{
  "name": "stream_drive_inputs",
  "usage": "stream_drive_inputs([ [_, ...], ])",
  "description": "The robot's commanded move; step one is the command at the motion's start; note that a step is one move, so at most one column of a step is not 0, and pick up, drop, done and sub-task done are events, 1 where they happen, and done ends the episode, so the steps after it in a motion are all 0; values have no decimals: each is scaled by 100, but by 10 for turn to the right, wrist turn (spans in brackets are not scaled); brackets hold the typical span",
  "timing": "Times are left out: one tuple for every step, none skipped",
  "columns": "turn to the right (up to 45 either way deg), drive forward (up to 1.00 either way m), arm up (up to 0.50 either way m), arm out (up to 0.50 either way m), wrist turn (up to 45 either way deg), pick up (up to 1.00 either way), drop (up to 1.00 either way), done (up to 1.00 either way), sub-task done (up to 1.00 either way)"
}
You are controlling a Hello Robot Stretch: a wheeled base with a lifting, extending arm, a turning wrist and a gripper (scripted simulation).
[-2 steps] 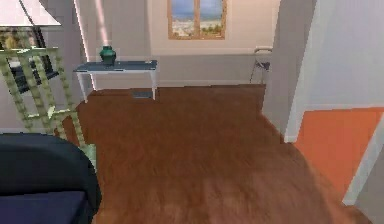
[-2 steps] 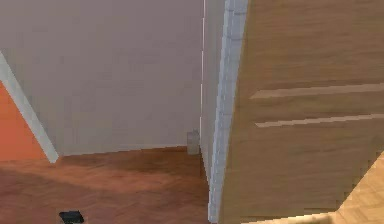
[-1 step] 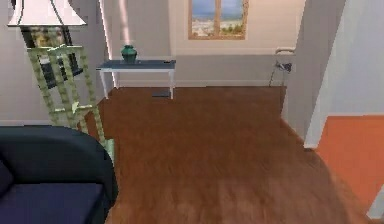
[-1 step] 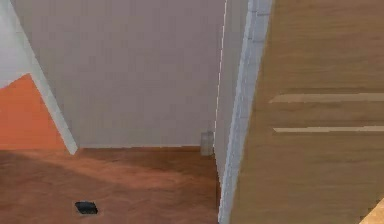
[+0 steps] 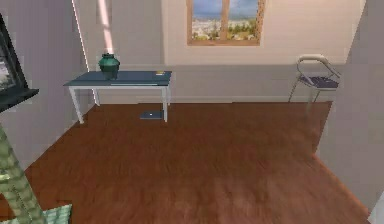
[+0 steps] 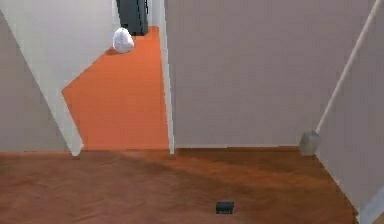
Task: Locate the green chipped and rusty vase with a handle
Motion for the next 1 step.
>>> stream_drive_inputs([
  [-30, 0, 0, 0, 0, 0, 0, 0, 0],
])
